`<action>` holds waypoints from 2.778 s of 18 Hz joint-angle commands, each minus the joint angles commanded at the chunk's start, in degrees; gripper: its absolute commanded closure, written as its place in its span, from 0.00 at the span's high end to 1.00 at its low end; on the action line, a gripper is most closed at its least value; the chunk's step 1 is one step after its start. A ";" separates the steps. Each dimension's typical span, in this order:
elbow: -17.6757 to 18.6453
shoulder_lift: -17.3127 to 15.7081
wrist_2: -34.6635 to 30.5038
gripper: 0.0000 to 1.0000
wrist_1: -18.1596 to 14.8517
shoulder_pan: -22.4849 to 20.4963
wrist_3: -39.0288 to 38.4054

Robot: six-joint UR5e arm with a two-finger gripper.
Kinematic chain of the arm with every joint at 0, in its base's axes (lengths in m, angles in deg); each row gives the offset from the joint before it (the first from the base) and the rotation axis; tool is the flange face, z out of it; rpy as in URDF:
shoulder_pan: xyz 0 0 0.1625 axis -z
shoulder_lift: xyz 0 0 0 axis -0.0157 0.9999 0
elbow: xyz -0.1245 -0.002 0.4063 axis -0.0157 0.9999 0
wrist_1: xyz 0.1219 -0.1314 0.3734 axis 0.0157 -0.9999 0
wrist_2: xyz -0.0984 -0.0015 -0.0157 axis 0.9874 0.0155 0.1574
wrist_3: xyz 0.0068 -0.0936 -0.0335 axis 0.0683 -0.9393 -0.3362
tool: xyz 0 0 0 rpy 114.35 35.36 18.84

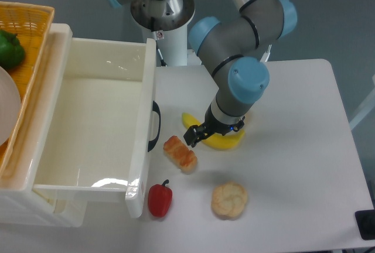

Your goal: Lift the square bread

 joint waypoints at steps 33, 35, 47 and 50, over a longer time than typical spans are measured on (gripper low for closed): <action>-0.35 6.07 -2.11 0.35 3.96 5.28 -3.52; -0.53 5.98 -2.20 0.16 3.96 5.28 -3.43; -3.78 2.21 -2.37 0.00 3.87 4.93 -0.63; -3.87 -0.86 -4.47 0.00 3.96 4.84 6.22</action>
